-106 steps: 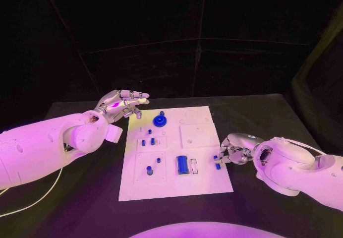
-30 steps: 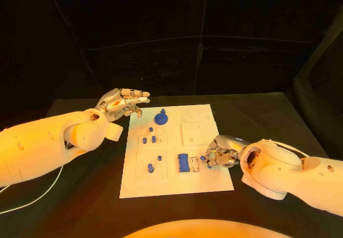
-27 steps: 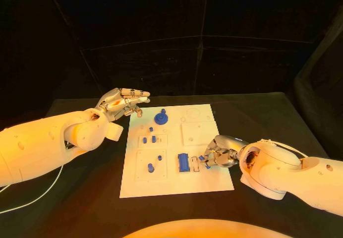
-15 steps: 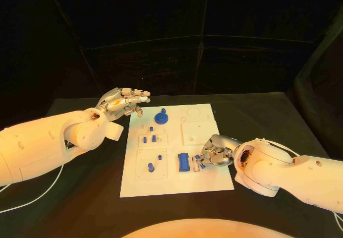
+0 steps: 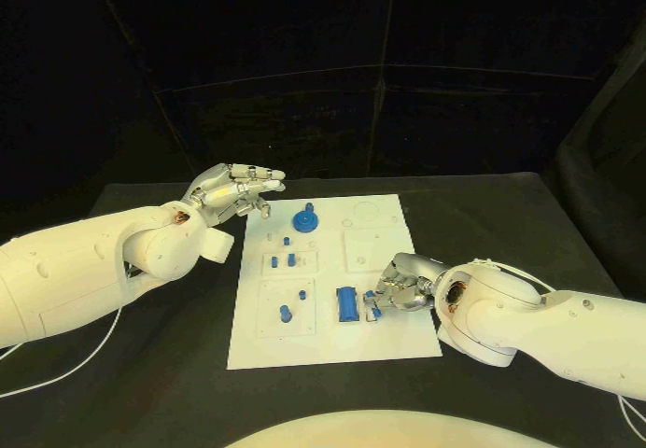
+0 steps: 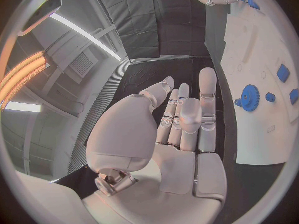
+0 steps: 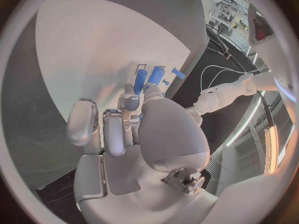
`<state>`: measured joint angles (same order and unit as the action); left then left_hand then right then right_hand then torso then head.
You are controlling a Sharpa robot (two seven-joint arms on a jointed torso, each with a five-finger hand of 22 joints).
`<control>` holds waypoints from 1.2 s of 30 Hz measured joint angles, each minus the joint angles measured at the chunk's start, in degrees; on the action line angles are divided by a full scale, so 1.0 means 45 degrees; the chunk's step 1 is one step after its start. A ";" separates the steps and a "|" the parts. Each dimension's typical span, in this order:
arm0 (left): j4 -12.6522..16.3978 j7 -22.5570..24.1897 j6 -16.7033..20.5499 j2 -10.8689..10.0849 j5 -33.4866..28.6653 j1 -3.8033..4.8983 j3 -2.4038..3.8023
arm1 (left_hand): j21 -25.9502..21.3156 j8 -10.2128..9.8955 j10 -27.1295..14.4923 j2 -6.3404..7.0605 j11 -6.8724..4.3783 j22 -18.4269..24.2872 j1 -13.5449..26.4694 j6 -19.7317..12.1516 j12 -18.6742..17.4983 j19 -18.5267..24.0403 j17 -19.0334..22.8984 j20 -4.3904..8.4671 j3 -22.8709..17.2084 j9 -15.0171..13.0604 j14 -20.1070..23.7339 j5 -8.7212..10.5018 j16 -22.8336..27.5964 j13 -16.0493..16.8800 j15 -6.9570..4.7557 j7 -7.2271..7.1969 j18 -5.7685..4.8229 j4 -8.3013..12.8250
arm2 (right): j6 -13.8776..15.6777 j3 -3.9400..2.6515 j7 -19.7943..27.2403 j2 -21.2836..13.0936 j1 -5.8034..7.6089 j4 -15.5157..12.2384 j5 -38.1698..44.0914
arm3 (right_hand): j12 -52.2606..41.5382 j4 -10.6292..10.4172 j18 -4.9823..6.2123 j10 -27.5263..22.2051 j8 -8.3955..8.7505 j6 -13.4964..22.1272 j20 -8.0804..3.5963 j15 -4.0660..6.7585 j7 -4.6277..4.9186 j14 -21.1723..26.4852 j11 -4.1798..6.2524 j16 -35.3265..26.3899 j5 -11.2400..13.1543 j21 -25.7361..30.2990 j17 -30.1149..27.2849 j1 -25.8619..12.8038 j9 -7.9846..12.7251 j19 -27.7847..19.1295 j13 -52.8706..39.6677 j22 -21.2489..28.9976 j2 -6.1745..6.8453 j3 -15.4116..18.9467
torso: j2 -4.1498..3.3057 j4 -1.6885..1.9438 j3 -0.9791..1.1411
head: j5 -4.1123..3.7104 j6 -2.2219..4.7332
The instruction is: Assemble the parts on the task board
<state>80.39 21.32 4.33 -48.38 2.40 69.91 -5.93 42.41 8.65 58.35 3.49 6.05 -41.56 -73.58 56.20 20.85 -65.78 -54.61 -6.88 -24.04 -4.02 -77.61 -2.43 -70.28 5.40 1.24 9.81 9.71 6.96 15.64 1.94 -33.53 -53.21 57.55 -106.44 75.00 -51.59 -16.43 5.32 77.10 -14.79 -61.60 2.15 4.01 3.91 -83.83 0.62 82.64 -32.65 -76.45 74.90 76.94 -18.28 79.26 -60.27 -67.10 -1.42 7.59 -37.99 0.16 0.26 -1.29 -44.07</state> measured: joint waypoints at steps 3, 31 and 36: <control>0.0000 -0.0001 -0.0002 0.0000 0.0000 0.0000 0.0000 | 0.0000 0.0000 0.0000 0.0000 0.0000 0.0000 0.0000 0.0000 0.0000 0.0000 0.0000 0.0000 0.0000 0.0000 0.0000 0.0000 0.0000 0.0000 0.0000 0.0000 -0.0001 0.0000 | -0.0092 0.0000 -0.0088 0.0044 0.0000 0.0013 0.0076 | 0.0000 -0.0033 0.0001 0.0000 -0.0001 -0.0018 0.0000 0.0000 -0.0018 0.0000 0.0000 0.0000 -0.0001 0.0000 0.0000 -0.0031 -0.0002 0.0000 0.0000 0.0000 0.0025 0.0033 | 0.0000 0.0000 0.0000 | 0.0001 -0.0012; -0.0002 -0.0016 -0.0013 -0.0007 0.0000 0.0000 -0.0001 | 0.0000 0.0000 0.0000 0.0000 0.0000 -0.0003 0.0000 0.0000 0.0000 0.0000 -0.0002 0.0000 -0.0001 0.0000 0.0000 0.0000 0.0000 0.0003 0.0000 0.0000 -0.0001 -0.0001 | -0.0720 0.0001 -0.0510 0.0266 0.0000 0.0085 0.0784 | 0.0000 -0.0080 0.0001 0.0046 0.0048 -0.0217 0.0001 0.0045 -0.0053 -0.0046 0.0042 0.0000 0.2605 0.0000 0.0008 -0.1730 -0.0189 0.0000 -0.0065 0.0069 -0.0232 0.0906 | 0.0004 -0.0011 0.0001 | 0.0013 -0.0032; -0.0002 -0.0018 -0.0013 -0.0011 0.0000 0.0000 -0.0001 | 0.0000 0.0000 0.0000 0.0000 0.0000 -0.0003 0.0000 0.0000 0.0000 0.0000 -0.0002 0.0000 -0.0001 0.0000 0.0000 0.0000 0.0000 0.0004 0.0000 0.0000 0.0000 -0.0001 | -0.0715 0.0002 -0.0511 0.0262 -0.0001 0.0067 0.0855 | -0.0177 -0.0053 0.0001 0.0138 0.0047 -0.0312 0.0001 0.0045 -0.0090 -0.0046 0.0048 0.0000 0.2705 0.0000 0.0007 -0.1877 -0.0241 -0.0001 -0.0231 -0.0025 -0.0378 0.0942 | 0.0004 -0.0010 0.0001 | 0.0010 -0.0026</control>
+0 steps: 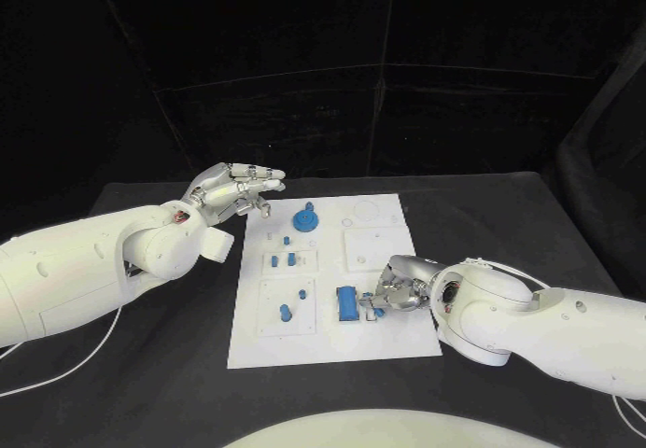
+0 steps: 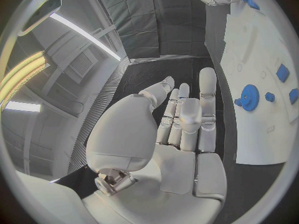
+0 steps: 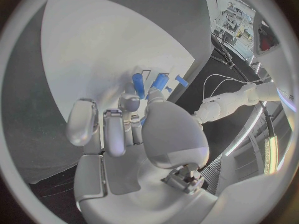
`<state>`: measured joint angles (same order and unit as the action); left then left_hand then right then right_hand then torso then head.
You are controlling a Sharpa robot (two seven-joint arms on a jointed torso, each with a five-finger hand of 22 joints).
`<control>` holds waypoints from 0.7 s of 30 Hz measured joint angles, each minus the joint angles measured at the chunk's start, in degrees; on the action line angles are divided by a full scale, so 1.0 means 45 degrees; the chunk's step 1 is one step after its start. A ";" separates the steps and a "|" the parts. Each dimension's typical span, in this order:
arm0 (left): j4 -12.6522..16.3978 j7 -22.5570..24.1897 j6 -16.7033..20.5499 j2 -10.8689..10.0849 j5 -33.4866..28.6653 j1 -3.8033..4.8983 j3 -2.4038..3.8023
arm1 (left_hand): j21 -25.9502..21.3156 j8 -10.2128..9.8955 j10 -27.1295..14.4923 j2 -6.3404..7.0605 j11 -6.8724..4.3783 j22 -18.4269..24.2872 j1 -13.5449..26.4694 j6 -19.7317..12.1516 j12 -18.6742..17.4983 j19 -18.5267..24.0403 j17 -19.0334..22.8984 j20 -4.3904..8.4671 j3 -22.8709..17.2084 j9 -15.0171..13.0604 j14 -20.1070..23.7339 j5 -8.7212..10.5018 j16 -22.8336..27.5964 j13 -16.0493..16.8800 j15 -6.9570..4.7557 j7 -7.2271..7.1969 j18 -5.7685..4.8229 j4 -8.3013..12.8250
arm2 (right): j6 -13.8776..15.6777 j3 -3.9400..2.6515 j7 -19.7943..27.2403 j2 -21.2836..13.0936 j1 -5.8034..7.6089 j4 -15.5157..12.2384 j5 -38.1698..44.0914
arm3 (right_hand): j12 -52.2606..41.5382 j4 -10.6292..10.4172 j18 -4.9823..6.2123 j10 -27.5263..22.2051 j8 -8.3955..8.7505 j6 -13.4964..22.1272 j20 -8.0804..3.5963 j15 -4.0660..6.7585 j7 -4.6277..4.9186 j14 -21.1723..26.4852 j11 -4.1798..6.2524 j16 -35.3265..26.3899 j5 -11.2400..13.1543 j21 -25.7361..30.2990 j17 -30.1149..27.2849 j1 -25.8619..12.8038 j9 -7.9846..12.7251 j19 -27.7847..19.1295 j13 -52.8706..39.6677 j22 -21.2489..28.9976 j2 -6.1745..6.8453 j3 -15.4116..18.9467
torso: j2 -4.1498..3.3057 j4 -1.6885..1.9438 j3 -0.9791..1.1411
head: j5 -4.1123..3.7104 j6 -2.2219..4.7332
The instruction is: Assemble the parts on the task board
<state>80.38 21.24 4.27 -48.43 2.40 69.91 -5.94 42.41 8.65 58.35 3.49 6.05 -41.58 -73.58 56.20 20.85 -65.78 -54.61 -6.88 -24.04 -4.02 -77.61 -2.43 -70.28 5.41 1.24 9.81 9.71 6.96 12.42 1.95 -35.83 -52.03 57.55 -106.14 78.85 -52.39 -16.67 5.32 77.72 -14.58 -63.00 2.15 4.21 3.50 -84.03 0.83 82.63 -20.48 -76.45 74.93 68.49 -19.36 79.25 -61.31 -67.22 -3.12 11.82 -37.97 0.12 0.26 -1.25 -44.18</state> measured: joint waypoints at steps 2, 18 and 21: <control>-0.0003 -0.0001 0.0000 -0.0002 0.0000 0.0000 0.0000 | 0.0000 0.0000 0.0000 0.0000 0.0000 0.0000 0.0000 0.0000 0.0000 0.0000 0.0000 0.0000 0.0000 0.0000 0.0000 0.0000 0.0000 0.0000 0.0000 0.0000 -0.0001 0.0000 | 0.0004 0.0000 0.0000 -0.0015 0.0000 -0.0020 0.0033 | -0.0077 0.0000 0.0000 0.0048 0.0000 -0.0038 -0.0046 0.0000 -0.0018 0.0000 -0.0008 0.0000 0.0000 -0.0052 0.0000 -0.0065 -0.0026 0.0045 -0.0068 -0.0057 -0.0064 0.0071 | -0.0001 0.0000 0.0000 | 0.0000 0.0000; -0.0030 -0.0003 -0.0008 0.0003 0.0000 0.0000 -0.0001 | 0.0000 0.0000 0.0000 0.0000 0.0000 -0.0001 0.0000 0.0000 0.0000 0.0000 -0.0001 0.0000 0.0000 0.0000 0.0000 0.0000 0.0000 0.0002 0.0000 0.0000 -0.0001 0.0000 | 0.0012 -0.0001 0.0025 -0.0285 -0.0001 -0.0309 0.0248 | -0.0481 -0.0008 0.0000 0.0247 -0.0049 -0.0186 -0.0094 -0.0001 -0.0088 0.0000 0.0065 0.0133 -0.0002 -0.0150 -0.0002 -0.0632 -0.0144 0.0093 -0.0445 -0.0249 -0.0363 0.0359 | 0.0000 -0.0001 0.0007 | -0.0028 0.0018; -0.0034 -0.0004 -0.0010 0.0011 0.0000 0.0000 -0.0001 | 0.0000 0.0000 0.0000 0.0000 0.0000 -0.0001 0.0000 0.0000 0.0000 0.0000 -0.0001 0.0000 0.0000 0.0000 0.0000 0.0000 0.0000 0.0001 0.0000 0.0000 -0.0001 0.0000 | 0.0003 -0.0001 0.0028 -0.0322 -0.0001 -0.0330 0.0277 | -0.0564 -0.0008 0.0000 0.0339 -0.0049 -0.0232 -0.0094 0.0026 -0.0133 0.0027 0.0064 0.0172 -0.0013 -0.0149 -0.0003 -0.0632 -0.0162 0.0094 -0.0493 -0.0273 -0.0363 0.0359 | 0.0000 -0.0004 0.0007 | -0.0042 0.0024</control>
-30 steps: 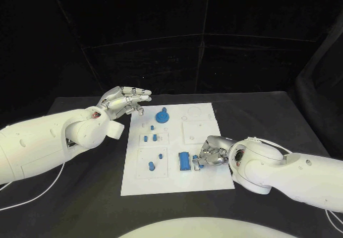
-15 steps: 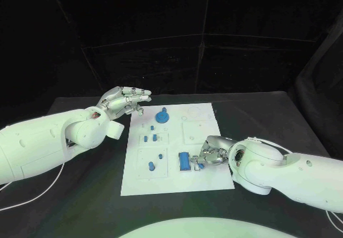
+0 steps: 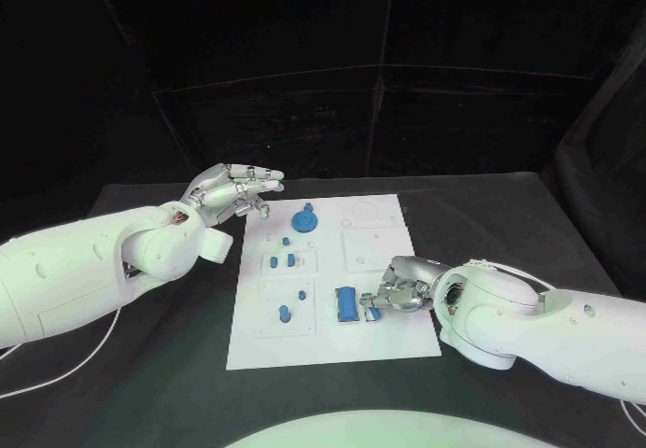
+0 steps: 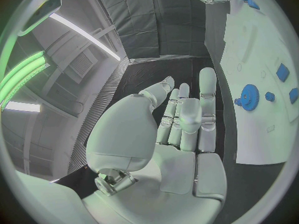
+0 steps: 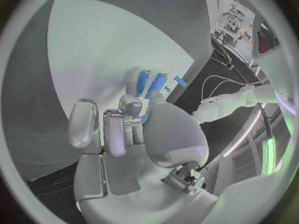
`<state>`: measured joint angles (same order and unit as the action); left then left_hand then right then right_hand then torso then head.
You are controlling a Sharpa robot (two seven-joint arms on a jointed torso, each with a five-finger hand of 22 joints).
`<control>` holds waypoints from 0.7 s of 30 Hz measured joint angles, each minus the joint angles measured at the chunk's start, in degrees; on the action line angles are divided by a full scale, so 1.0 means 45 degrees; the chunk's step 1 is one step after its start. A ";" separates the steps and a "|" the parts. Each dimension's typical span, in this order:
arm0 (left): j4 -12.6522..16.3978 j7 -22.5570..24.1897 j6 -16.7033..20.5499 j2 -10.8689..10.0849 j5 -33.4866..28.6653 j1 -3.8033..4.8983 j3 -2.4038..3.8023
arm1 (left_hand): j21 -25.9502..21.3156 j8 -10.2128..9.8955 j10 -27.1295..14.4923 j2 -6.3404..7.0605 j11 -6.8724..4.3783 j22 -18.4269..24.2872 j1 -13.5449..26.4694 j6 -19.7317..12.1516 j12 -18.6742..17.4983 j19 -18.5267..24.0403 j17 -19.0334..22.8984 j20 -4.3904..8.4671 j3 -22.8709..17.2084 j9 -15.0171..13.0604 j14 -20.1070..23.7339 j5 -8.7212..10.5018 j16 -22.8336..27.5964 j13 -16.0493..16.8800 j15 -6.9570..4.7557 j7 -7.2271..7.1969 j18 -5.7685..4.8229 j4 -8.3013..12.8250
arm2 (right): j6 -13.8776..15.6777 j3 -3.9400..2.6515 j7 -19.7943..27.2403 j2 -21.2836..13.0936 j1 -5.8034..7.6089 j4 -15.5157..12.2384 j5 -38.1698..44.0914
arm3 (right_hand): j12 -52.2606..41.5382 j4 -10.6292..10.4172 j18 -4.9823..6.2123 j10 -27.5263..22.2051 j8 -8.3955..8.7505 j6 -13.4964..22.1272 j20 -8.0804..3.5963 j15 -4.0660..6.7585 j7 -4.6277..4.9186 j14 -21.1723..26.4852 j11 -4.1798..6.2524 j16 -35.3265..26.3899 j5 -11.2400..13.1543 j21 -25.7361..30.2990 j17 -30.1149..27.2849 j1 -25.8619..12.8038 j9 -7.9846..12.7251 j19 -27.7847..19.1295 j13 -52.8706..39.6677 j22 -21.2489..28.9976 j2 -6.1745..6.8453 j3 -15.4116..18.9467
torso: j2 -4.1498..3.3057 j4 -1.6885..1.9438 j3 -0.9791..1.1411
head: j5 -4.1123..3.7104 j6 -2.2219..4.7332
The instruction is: Assemble the parts on the task board
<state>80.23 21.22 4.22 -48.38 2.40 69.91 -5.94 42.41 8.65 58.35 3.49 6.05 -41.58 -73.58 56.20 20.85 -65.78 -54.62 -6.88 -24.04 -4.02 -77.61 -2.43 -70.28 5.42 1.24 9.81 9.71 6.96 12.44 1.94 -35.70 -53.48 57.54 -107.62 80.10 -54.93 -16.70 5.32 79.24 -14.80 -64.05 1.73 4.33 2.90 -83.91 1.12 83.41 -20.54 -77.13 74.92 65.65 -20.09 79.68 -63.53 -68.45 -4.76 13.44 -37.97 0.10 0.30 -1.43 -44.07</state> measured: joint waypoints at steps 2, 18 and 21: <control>-0.0003 -0.0001 -0.0001 0.0002 0.0000 0.0000 0.0000 | 0.0000 0.0000 0.0000 0.0000 0.0000 0.0000 0.0000 0.0000 0.0000 0.0000 0.0000 0.0000 0.0000 0.0000 0.0000 0.0000 0.0000 0.0000 0.0000 0.0000 0.0001 0.0000 | -0.0008 0.0000 0.0000 -0.0016 0.0000 -0.0002 0.0010 | -0.0001 0.0020 0.0000 -0.0002 0.0000 0.0000 -0.0003 0.0020 0.0000 0.0020 0.0001 0.0023 -0.0097 0.0000 0.0000 0.0000 -0.0004 0.0003 -0.0015 -0.0004 0.0000 0.0020 | 0.0000 0.0000 -0.0001 | -0.0010 0.0002; -0.0027 -0.0009 -0.0009 0.0006 0.0000 0.0000 -0.0005 | 0.0000 0.0000 0.0000 0.0000 0.0000 -0.0001 0.0000 0.0000 0.0000 0.0000 0.0000 0.0000 0.0000 0.0000 0.0000 0.0000 0.0000 0.0001 0.0000 0.0000 0.0000 0.0000 | -0.0299 0.0000 0.0097 -0.0060 0.0000 -0.0076 0.0033 | -0.0054 0.0035 0.0000 0.0044 0.0000 -0.0043 -0.0045 0.0068 -0.0043 -0.0029 0.0048 0.0074 -0.0354 -0.0049 -0.0001 0.0172 -0.0049 0.0045 -0.0112 -0.0058 -0.0172 0.0035 | 0.0000 0.0001 -0.0005 | -0.0031 0.0004; -0.0034 -0.0010 -0.0010 0.0006 0.0000 0.0000 -0.0005 | 0.0000 0.0000 0.0000 0.0000 0.0000 -0.0001 0.0000 0.0000 0.0000 0.0000 0.0000 0.0000 0.0000 0.0000 0.0000 0.0000 0.0000 0.0001 0.0000 0.0000 -0.0001 0.0000 | -0.0372 0.0000 0.0147 -0.0070 0.0000 -0.0099 0.0010 | -0.0054 0.0035 -0.0001 0.0044 0.0000 -0.0043 -0.0045 0.0068 -0.0043 -0.0028 0.0048 0.0074 -0.0354 -0.0049 -0.0002 0.0172 -0.0048 0.0045 -0.0117 -0.0058 -0.0172 0.0035 | 0.0000 0.0001 -0.0005 | -0.0038 0.0004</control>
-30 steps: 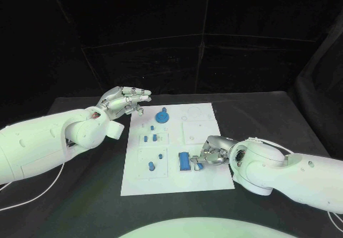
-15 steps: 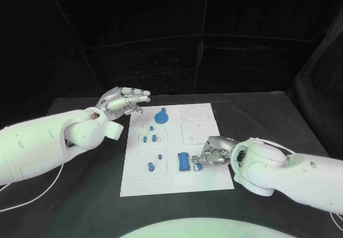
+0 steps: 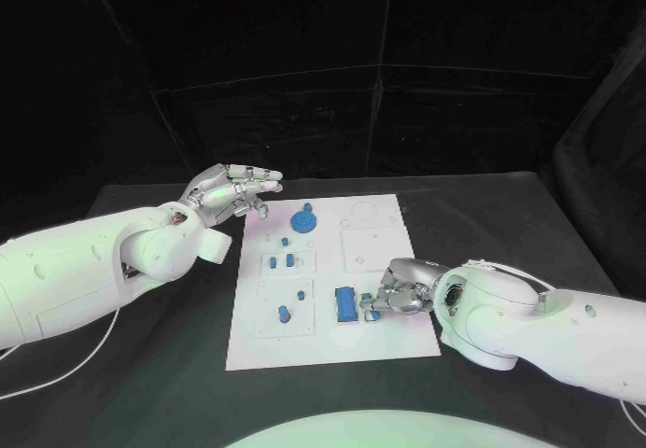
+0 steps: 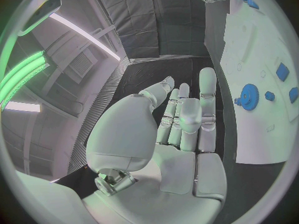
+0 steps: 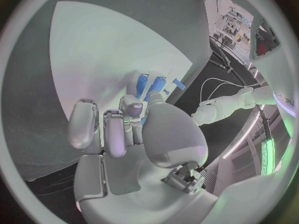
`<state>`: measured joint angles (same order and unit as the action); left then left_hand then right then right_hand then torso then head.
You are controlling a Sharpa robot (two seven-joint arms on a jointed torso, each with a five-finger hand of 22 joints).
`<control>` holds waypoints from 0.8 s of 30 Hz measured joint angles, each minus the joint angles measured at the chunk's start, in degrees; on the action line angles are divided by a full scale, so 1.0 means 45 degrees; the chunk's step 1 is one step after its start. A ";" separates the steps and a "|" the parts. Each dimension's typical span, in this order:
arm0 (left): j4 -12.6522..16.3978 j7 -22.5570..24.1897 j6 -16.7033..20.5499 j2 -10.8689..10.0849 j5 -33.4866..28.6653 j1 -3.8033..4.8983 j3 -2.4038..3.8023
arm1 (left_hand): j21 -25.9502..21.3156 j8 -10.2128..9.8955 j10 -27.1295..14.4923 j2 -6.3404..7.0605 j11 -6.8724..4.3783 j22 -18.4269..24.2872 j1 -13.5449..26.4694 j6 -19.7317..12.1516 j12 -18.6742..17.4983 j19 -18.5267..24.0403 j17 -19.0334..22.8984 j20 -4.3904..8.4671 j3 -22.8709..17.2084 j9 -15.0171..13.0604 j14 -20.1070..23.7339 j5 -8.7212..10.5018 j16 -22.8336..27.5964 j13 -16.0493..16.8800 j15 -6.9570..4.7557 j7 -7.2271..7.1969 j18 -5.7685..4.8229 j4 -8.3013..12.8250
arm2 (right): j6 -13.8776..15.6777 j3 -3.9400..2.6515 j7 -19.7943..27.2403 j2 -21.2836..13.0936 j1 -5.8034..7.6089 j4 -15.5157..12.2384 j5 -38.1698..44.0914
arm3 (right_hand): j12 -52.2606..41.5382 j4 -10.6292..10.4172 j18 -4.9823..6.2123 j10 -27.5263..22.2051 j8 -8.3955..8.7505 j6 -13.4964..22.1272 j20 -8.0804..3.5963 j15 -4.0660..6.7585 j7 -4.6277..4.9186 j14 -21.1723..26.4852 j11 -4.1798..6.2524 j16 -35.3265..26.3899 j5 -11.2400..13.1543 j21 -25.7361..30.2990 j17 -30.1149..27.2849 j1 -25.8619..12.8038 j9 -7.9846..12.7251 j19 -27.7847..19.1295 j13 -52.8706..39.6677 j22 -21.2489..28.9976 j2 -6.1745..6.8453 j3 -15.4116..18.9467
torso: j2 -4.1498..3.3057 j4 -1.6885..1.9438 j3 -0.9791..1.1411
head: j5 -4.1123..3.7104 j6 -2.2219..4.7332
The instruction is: Assemble the parts on the task board
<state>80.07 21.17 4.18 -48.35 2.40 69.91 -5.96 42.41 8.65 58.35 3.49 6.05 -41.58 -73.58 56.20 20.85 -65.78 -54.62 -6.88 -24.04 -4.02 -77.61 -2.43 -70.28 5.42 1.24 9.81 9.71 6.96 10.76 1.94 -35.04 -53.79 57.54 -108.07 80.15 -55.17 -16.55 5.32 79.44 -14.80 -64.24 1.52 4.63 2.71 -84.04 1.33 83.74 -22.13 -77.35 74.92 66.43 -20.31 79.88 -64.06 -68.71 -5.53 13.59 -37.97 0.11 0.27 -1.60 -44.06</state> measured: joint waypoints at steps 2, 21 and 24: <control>-0.0002 0.0000 0.0000 0.0000 0.0000 0.0000 -0.0001 | 0.0000 0.0000 0.0000 0.0000 0.0000 0.0001 0.0000 0.0000 0.0000 0.0000 0.0000 0.0000 0.0000 0.0000 0.0000 0.0000 0.0000 0.0000 0.0000 0.0000 0.0001 0.0000 | -0.0039 0.0000 0.0031 0.0000 0.0000 -0.0013 -0.0020 | 0.0000 0.0000 0.0000 0.0000 0.0000 0.0000 0.0000 0.0000 0.0000 0.0000 0.0000 0.0000 0.0000 0.0000 0.0000 0.0000 0.0000 0.0000 0.0001 0.0000 0.0000 0.0000 | 0.0000 0.0000 0.0000 | -0.0004 0.0001; -0.0012 -0.0006 -0.0003 -0.0004 0.0000 0.0000 -0.0007 | 0.0000 0.0000 0.0000 0.0000 0.0000 0.0025 0.0000 0.0000 0.0055 0.0000 0.0034 0.0000 0.0000 0.0000 0.0000 0.0000 0.0000 -0.0014 0.0000 0.0000 0.0000 0.0000 | -0.0122 0.0000 0.0202 -0.0222 0.0000 -0.0073 -0.0107 | -0.0050 0.0054 0.0001 0.0030 0.0001 0.0000 0.0000 -0.0001 0.0000 0.0000 0.0031 -0.0001 -0.0045 0.0001 -0.0001 0.0248 -0.0029 -0.0001 -0.0029 -0.0016 -0.0029 0.0017 | 0.0001 0.0009 -0.0004 | -0.0005 0.0010; -0.0012 -0.0007 -0.0004 -0.0008 0.0000 0.0000 -0.0008 | 0.0000 0.0000 0.0000 0.0000 0.0000 0.0025 0.0000 0.0000 0.0055 0.0000 0.0033 0.0000 0.0000 0.0000 0.0000 0.0000 0.0000 -0.0014 0.0000 0.0000 0.0001 0.0000 | -0.0139 -0.0001 0.0206 -0.0302 0.0001 -0.0066 -0.0053 | -0.0050 0.0300 0.0000 0.0046 0.0000 0.0000 0.0001 -0.0001 0.0000 0.0000 0.0047 -0.0001 0.0223 0.0001 -0.0001 0.0688 -0.0049 -0.0001 -0.0028 -0.0032 0.0148 0.0027 | 0.0000 0.0009 -0.0004 | -0.0004 0.0012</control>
<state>80.02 21.14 4.16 -48.38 2.40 69.91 -6.00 42.41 8.65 58.35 3.49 6.05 -41.47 -73.58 56.20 21.10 -65.78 -54.47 -6.88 -24.05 -4.02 -77.61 -2.43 -70.28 5.36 1.24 9.81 9.71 6.96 10.14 1.94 -34.11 -55.16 57.55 -108.36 79.91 -55.40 -15.20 5.32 79.65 -14.79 -64.24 1.53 4.62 2.71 -84.04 1.54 83.74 -21.13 -77.35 74.91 69.52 -20.53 79.88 -64.18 -68.85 -4.86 13.71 -37.97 0.15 0.26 -1.62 -44.00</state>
